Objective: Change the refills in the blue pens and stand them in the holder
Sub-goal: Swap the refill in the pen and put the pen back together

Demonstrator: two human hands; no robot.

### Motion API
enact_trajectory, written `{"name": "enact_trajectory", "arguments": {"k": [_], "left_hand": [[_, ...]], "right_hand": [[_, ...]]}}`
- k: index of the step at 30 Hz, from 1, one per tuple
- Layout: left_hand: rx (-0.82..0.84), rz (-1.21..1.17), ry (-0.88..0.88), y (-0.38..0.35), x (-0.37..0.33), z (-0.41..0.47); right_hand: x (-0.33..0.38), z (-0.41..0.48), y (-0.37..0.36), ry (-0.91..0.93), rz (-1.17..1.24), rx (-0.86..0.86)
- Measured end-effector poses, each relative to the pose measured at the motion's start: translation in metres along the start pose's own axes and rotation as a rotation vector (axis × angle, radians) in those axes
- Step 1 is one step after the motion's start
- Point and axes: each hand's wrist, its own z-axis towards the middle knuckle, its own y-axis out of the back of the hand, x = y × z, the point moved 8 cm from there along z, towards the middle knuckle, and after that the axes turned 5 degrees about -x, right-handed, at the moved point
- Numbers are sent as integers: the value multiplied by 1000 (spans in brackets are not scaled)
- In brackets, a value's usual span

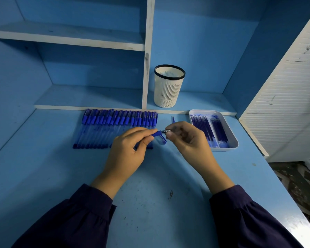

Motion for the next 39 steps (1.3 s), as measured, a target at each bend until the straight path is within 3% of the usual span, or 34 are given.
{"name": "enact_trajectory", "arguments": {"k": [4,9,16,24,33,39], "left_hand": [[-16,4,78,3,10,2],[-18,54,140,3,20,2],[-2,56,169,0,26,2],[49,28,159,-4,23,0],[74,-30,119,-11,16,-1],[-9,-55,93,-5,17,-2]], "right_hand": [[-13,1,-3,-69,-89,-40],[-16,2,-10,112,-485,-26],[-17,3,-20,207,-586,33],[-7,8,18,58,-285,-202],[0,6,5,120,-218,-54],[-7,4,1,20,-3,-5]]}}
